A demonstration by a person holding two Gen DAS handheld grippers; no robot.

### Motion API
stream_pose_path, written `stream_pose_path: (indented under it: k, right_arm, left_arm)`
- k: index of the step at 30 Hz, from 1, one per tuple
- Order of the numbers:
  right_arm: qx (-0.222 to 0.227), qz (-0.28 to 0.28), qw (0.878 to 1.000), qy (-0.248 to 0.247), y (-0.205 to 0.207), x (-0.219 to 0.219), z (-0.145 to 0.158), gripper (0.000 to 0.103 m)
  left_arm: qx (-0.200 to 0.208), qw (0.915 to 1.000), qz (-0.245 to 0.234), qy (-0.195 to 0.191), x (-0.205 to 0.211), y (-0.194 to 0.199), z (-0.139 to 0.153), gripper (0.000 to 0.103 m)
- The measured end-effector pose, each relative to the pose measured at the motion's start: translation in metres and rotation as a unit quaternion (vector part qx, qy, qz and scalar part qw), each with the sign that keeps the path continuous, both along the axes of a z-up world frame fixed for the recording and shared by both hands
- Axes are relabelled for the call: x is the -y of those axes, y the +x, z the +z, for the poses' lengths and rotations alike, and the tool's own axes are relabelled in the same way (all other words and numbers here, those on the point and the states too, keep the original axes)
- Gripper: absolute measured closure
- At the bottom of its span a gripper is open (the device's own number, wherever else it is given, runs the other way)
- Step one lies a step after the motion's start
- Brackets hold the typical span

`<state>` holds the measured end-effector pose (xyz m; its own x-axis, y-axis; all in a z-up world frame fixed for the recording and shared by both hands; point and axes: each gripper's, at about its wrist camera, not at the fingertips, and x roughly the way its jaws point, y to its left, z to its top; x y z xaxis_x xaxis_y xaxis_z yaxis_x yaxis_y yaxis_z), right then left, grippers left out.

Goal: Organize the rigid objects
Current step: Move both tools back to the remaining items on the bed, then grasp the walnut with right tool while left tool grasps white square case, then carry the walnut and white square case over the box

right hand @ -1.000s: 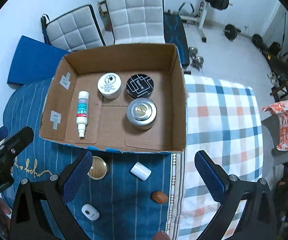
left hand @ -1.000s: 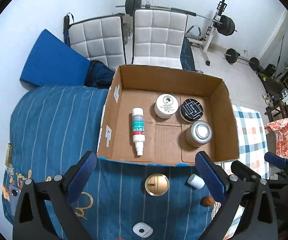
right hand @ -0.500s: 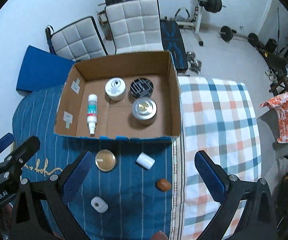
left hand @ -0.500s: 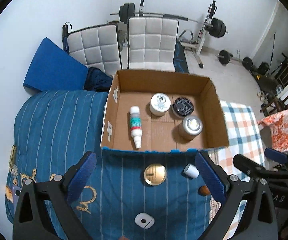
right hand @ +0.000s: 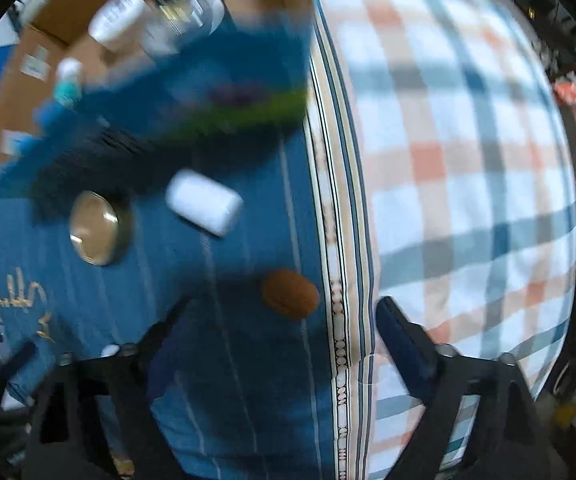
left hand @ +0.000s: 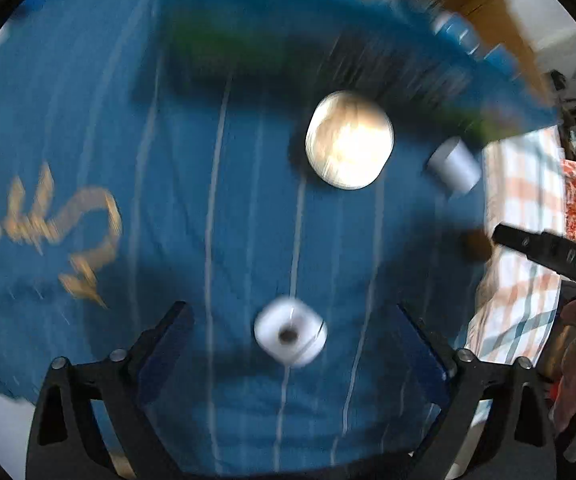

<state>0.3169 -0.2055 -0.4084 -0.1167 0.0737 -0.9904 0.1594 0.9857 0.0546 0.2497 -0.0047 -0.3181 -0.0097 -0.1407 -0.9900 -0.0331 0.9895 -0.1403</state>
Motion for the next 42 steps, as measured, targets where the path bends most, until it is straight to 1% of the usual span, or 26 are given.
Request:
stream_pose_path:
  k: [2,3,4,5,6,8,9,11,12,13,14,16,17,22,25,29,35,38,40,42]
  right_arm:
    - [-0.012,-0.001,1.000,0.000,-0.005,0.001,-0.016,0.022]
    - [-0.015,0.000,1.000,-0.003,-0.007,0.002,-0.023,0.022]
    - [-0.015,0.001,1.000,-0.003,-0.008,0.001,-0.026,0.024]
    - [-0.014,0.004,1.000,-0.005,-0.009,0.000,-0.031,0.028]
    - [-0.014,0.006,1.000,-0.005,-0.009,0.000,-0.033,0.031]
    - [-0.019,0.005,1.000,-0.004,-0.008,-0.002,-0.040,0.044]
    - [-0.022,0.005,1.000,-0.004,-0.008,-0.003,-0.044,0.047]
    - [-0.029,0.007,1.000,-0.003,-0.008,-0.006,-0.050,0.055]
    - [-0.032,0.011,0.999,-0.004,-0.009,-0.009,-0.053,0.057]
    - [-0.033,0.013,0.999,-0.006,-0.009,-0.011,-0.055,0.059]
    - [-0.031,0.015,0.999,-0.011,-0.009,-0.013,-0.055,0.059]
    - [-0.028,0.019,0.999,-0.013,-0.011,-0.018,-0.055,0.059]
    - [-0.027,0.020,0.999,-0.013,-0.011,-0.020,-0.056,0.059]
    - [-0.029,0.035,0.999,-0.008,-0.028,-0.027,-0.053,0.059]
    - [-0.031,0.044,0.999,0.000,-0.045,-0.033,-0.050,0.059]
    - [-0.033,0.056,0.998,0.013,-0.070,-0.043,-0.046,0.059]
    - [-0.043,0.072,0.996,0.033,-0.102,-0.064,-0.047,0.059]
    - [-0.035,0.073,0.996,0.041,-0.107,-0.070,-0.040,0.059]
    - [-0.023,0.077,0.996,0.044,-0.108,-0.072,-0.029,0.059]
    - [-0.004,0.083,0.995,0.048,-0.106,-0.074,-0.011,0.059]
  left_arm:
    - [-0.038,0.9991,0.017,-0.012,-0.003,-0.012,-0.024,0.013]
    - [-0.062,0.9973,0.030,-0.025,-0.005,-0.020,-0.040,0.013]
    - [-0.074,0.9962,0.036,-0.027,-0.006,-0.024,-0.048,0.013]
    - [-0.090,0.9945,0.044,-0.031,-0.006,-0.029,-0.060,0.016]
    - [-0.099,0.9932,0.051,-0.034,-0.006,-0.033,-0.068,0.016]
    - [-0.111,0.9914,0.061,-0.035,-0.004,-0.036,-0.079,0.023]
    - [-0.116,0.9904,0.065,-0.039,-0.002,-0.036,-0.084,0.025]
    - [-0.120,0.9903,0.062,-0.033,0.005,-0.036,-0.092,0.031]
    - [-0.118,0.9915,0.051,-0.023,0.012,-0.035,-0.095,0.035]
    - [-0.111,0.9932,0.037,-0.006,0.019,-0.035,-0.095,0.044]
    - [-0.103,0.9944,0.023,0.007,0.026,-0.036,-0.093,0.049]
    - [-0.091,0.9954,0.002,0.030,0.036,-0.037,-0.091,0.049]
    - [-0.088,0.9955,-0.001,0.035,0.038,-0.037,-0.091,0.049]
    - [-0.077,0.9967,-0.002,0.026,0.036,-0.040,-0.087,0.049]
    - [-0.070,0.9973,0.002,0.021,0.033,-0.043,-0.080,0.049]
    - [-0.058,0.9981,-0.009,0.020,0.019,-0.055,-0.064,0.049]
    - [-0.052,0.9984,-0.011,0.019,0.010,-0.068,-0.054,0.049]
    - [-0.032,0.9990,-0.020,0.024,0.013,-0.070,-0.041,0.049]
    - [-0.013,0.9992,-0.028,0.026,0.016,-0.068,-0.027,0.049]
    - [0.010,0.9991,-0.035,0.024,0.020,-0.065,-0.011,0.049]
